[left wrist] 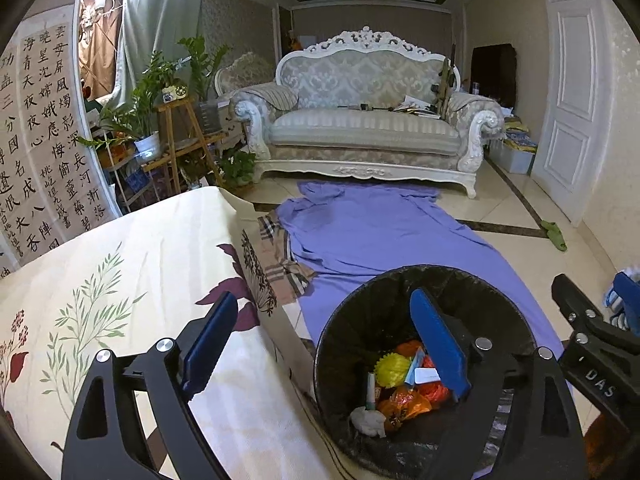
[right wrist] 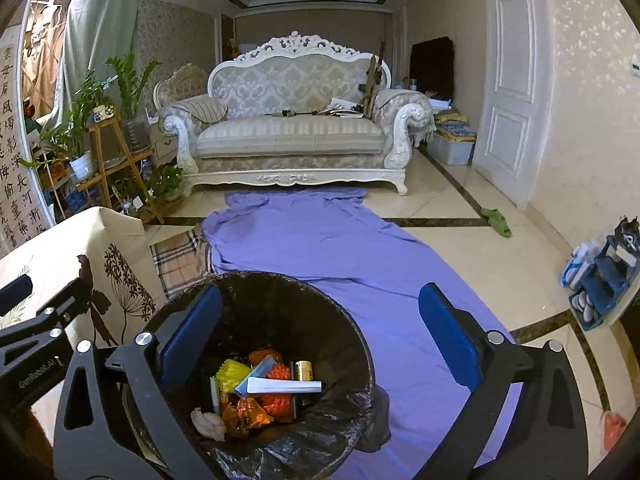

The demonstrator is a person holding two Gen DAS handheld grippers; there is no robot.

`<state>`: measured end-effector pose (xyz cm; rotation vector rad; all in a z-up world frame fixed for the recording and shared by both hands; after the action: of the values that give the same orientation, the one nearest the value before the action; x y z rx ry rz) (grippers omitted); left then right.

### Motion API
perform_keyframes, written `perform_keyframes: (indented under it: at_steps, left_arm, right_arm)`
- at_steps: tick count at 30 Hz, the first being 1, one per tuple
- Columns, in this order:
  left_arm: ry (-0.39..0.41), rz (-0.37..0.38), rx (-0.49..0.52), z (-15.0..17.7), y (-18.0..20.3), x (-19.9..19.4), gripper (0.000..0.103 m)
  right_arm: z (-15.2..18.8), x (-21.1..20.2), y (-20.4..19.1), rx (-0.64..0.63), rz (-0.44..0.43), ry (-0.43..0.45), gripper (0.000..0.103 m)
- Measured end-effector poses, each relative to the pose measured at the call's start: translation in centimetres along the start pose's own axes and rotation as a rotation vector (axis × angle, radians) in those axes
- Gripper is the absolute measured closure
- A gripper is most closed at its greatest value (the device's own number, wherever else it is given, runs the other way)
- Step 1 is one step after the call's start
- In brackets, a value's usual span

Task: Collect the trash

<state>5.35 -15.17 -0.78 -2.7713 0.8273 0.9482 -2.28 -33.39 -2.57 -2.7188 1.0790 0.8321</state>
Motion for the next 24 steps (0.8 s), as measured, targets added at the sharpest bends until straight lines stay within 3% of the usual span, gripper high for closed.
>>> perform_keyframes:
  at_steps: [24]
  left_arm:
    - [0.076,-0.005,-0.019,2.3,-1.3,-8.2,0.017]
  right_arm:
    - [1.4,-8.5,-0.7,-0.033,-0.031,0.053,0.006]
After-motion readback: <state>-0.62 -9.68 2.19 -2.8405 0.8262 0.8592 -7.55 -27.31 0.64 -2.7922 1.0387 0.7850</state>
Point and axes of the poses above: each gripper's, at about its wrist camera, not at the fingertips, and x roughly the way its jaws point, y to its right, z to its underside, the point moved 1 cm from there along x, roughly the way its jaws point, and after that the axes turned 12 degrees about z, right-handed, at the moved point
